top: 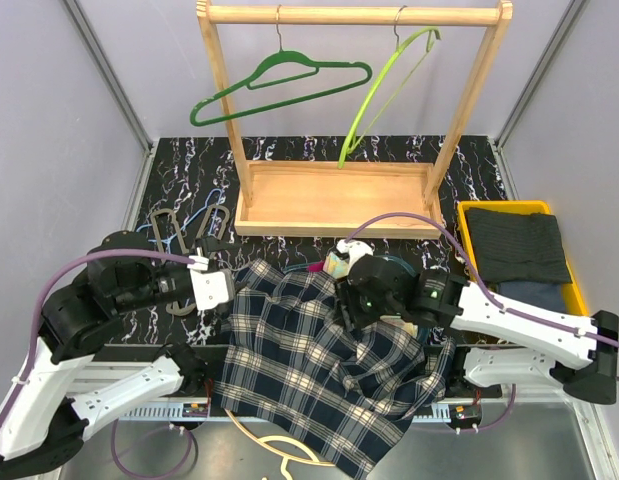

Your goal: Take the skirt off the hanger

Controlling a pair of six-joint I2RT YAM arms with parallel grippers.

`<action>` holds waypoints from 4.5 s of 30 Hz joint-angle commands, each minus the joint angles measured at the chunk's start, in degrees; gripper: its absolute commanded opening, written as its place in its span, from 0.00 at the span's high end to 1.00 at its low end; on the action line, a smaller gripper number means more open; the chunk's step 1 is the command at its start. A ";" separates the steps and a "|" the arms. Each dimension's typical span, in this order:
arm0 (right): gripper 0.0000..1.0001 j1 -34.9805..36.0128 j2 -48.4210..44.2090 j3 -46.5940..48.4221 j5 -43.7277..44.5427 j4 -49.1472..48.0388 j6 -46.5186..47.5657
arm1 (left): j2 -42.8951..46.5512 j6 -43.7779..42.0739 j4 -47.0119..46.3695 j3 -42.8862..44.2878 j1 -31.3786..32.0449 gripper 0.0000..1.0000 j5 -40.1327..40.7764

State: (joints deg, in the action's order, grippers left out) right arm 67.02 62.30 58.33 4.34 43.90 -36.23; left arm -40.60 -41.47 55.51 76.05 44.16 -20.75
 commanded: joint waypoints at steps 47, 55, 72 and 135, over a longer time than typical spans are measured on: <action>1.00 -3.74 5.11 41.61 16.67 -18.50 23.49 | 4.42 -60.22 -38.79 -43.27 2.24 0.22 -14.42; 1.00 -4.62 3.79 39.41 15.17 -19.03 22.17 | -6.59 -58.55 -60.42 -47.49 2.33 0.27 -4.48; 1.00 -6.99 1.24 36.33 13.50 -19.91 19.53 | -14.07 -58.90 -61.57 -48.89 2.24 0.61 1.07; 0.00 -18.25 -18.52 15.68 -7.94 -7.33 19.35 | -23.12 4.22 -17.33 41.19 -5.56 1.00 19.84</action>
State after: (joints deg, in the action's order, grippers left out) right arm 48.99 48.47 75.50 1.34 37.41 -19.49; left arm -62.08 -28.42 57.76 110.76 42.87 -13.23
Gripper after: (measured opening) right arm 0.994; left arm 0.084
